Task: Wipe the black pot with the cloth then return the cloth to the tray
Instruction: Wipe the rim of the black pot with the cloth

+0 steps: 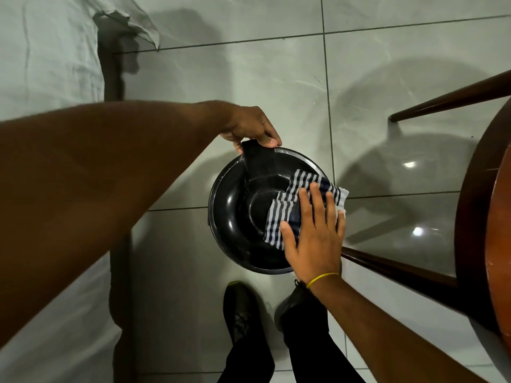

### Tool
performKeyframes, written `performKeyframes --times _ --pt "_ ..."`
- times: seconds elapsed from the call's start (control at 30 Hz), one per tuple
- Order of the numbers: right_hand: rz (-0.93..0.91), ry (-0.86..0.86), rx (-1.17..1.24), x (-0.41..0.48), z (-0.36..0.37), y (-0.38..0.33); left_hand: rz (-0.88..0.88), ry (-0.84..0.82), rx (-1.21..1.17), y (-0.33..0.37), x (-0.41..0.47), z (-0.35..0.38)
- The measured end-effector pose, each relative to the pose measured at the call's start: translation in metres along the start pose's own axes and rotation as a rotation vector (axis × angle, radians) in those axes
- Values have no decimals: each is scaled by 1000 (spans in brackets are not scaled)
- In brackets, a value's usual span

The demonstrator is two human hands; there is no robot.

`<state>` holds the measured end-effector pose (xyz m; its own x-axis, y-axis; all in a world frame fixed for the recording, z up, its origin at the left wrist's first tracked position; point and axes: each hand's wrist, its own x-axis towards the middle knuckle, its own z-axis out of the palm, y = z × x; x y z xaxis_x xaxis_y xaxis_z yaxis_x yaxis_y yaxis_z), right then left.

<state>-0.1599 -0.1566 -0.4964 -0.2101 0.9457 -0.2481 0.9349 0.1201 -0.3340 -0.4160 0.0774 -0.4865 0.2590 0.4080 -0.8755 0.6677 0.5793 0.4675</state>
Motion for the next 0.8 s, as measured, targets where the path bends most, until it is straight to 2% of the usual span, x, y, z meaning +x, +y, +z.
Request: performKeyframes --times 0.07,0.23,0.53,0.63,0.8 --pt "-3 0 -9 8 1 -9 13 23 -29 -3 2 1" --pt "-142 -35 -64 24 4 -33 31 59 -8 0 7 5" --pt "-247 -49 -69 67 3 -85 21 25 -16 13 5 6" --pt "-384 -66 -120 78 6 -101 43 43 -13 12 6 7" --pt "-713 -132 -240 76 20 -123 39 52 18 8 8 8"
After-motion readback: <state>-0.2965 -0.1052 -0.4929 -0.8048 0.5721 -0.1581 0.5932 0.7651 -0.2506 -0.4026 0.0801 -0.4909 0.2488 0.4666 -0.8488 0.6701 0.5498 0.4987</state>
